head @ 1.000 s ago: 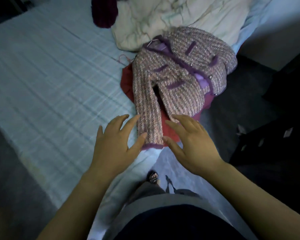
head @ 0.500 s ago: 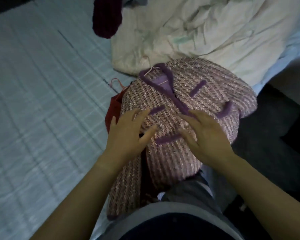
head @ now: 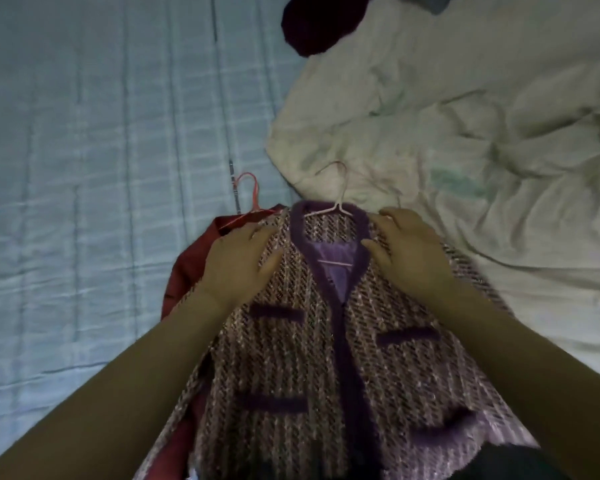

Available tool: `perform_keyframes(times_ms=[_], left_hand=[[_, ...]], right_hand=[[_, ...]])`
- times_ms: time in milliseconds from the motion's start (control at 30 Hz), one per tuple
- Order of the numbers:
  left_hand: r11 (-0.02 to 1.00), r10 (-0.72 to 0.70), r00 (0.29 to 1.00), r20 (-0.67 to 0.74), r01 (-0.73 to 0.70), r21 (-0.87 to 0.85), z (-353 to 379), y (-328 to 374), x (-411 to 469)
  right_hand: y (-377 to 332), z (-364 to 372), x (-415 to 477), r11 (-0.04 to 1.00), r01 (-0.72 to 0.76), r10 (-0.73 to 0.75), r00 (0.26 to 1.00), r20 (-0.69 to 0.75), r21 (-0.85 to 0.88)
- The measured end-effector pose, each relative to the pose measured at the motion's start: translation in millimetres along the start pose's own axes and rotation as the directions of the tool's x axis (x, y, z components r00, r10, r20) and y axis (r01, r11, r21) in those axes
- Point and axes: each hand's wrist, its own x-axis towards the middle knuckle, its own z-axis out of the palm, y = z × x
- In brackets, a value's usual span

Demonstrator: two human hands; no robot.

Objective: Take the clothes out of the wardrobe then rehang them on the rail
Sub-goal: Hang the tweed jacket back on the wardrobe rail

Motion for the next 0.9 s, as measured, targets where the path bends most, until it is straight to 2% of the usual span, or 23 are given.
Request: perform_keyframes(times_ms=[167, 300, 467, 600, 833, 900], left_hand=[[0.997, -0.067, 0.998, 0.005, 0.067, 0.038, 51.3, -18.4, 66.5], [0.981, -0.195, 0.970, 0.145, 0.192, 0.036, 94.1, -36.0, 90.2], [0.960, -0.260, 0.953, 0.153, 0.273, -0.064, 109.6, -36.3, 84.4], [0.949, -0.295, 0.934, 0.202, 0.311, -0.053, 91.8, -23.2, 72.2], [0.956, -0.242, 0.953, 0.183, 0.266, -0.122, 34.6, 8.6, 0.2], [0.964, -0.222, 0.971, 0.091, 0.232, -0.133, 7.4, 18.0, -31.0]], right_hand=[[45.8, 47.5, 57.3, 1.000, -0.015, 0.012, 0.992, 0.126, 0.024], [59.9, 75.3, 68.0, 0.995, -0.049, 0.028, 0.973, 0.230, 0.089], [67.7, 82.4, 53.9, 0.993, -0.053, 0.030, 0.977, 0.210, 0.107], [58.6, 69.8, 37.8, 0.981, -0.028, -0.008, 0.983, 0.183, 0.192], [16.6, 13.6, -13.6, 0.984, 0.052, -0.058, 0.998, 0.033, 0.168], [-2.3, -1.9, -39.2, 0.981, 0.087, -0.081, 0.996, -0.041, 0.173]])
